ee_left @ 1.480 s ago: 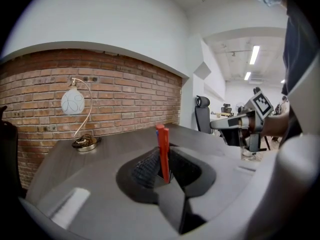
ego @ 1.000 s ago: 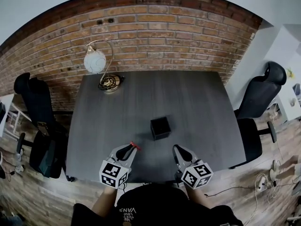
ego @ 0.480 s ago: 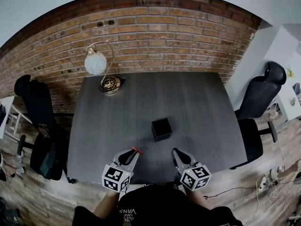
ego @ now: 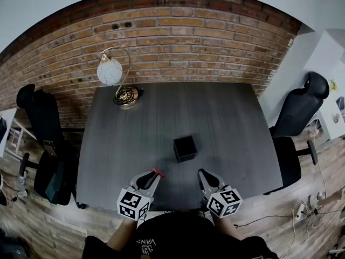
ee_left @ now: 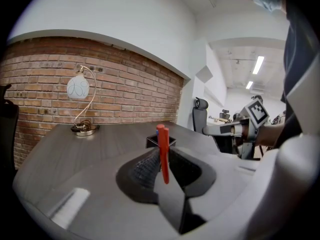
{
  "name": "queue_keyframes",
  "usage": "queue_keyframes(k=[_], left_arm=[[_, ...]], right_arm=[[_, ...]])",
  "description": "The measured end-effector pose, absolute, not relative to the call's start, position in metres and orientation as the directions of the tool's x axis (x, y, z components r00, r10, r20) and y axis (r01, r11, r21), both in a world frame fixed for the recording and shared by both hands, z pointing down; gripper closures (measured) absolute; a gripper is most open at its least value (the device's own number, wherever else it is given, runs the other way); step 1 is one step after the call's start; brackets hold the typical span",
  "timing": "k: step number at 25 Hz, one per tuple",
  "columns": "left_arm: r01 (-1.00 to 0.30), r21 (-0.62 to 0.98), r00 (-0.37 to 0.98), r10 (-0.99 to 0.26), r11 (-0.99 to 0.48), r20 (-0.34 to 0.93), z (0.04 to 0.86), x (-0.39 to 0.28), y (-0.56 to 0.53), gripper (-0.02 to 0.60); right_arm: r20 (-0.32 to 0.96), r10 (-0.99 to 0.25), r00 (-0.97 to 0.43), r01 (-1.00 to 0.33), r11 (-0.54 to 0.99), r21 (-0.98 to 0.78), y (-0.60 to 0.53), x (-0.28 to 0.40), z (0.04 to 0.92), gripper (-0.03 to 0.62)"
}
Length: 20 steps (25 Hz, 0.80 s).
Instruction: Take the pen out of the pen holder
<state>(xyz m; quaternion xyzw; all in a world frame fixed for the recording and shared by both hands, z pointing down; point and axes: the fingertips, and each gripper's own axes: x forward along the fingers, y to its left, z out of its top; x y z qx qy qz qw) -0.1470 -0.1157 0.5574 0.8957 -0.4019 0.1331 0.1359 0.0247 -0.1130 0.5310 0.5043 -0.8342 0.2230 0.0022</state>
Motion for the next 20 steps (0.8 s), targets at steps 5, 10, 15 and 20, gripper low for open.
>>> queue_keyframes(k=[5, 10, 15, 20], left_arm=[[-0.753, 0.137, 0.645, -0.681, -0.644, 0.346, 0.5563, -0.1437, -0.1186, 0.468], [-0.752, 0.137, 0.646, -0.679, -0.645, 0.350, 0.5565, -0.1421, -0.1206, 0.468], [-0.751, 0.140, 0.647, -0.678, -0.645, 0.348, 0.5564, -0.1391, -0.1221, 0.468], [-0.754, 0.142, 0.644, -0.679, -0.641, 0.352, 0.5587, -0.1375, -0.1234, 0.468]], right_arm=[[0.224, -0.838, -0.498, -0.838, 0.400, -0.370, -0.1159, 0.0251, 0.5286, 0.592], [0.225, -0.836, -0.500, -0.838, 0.402, -0.370, -0.1181, 0.0258, 0.5284, 0.592], [0.228, -0.835, -0.501, -0.838, 0.402, -0.369, -0.1198, 0.0277, 0.5286, 0.592], [0.231, -0.833, -0.503, -0.837, 0.403, -0.370, -0.1213, 0.0294, 0.5294, 0.592]])
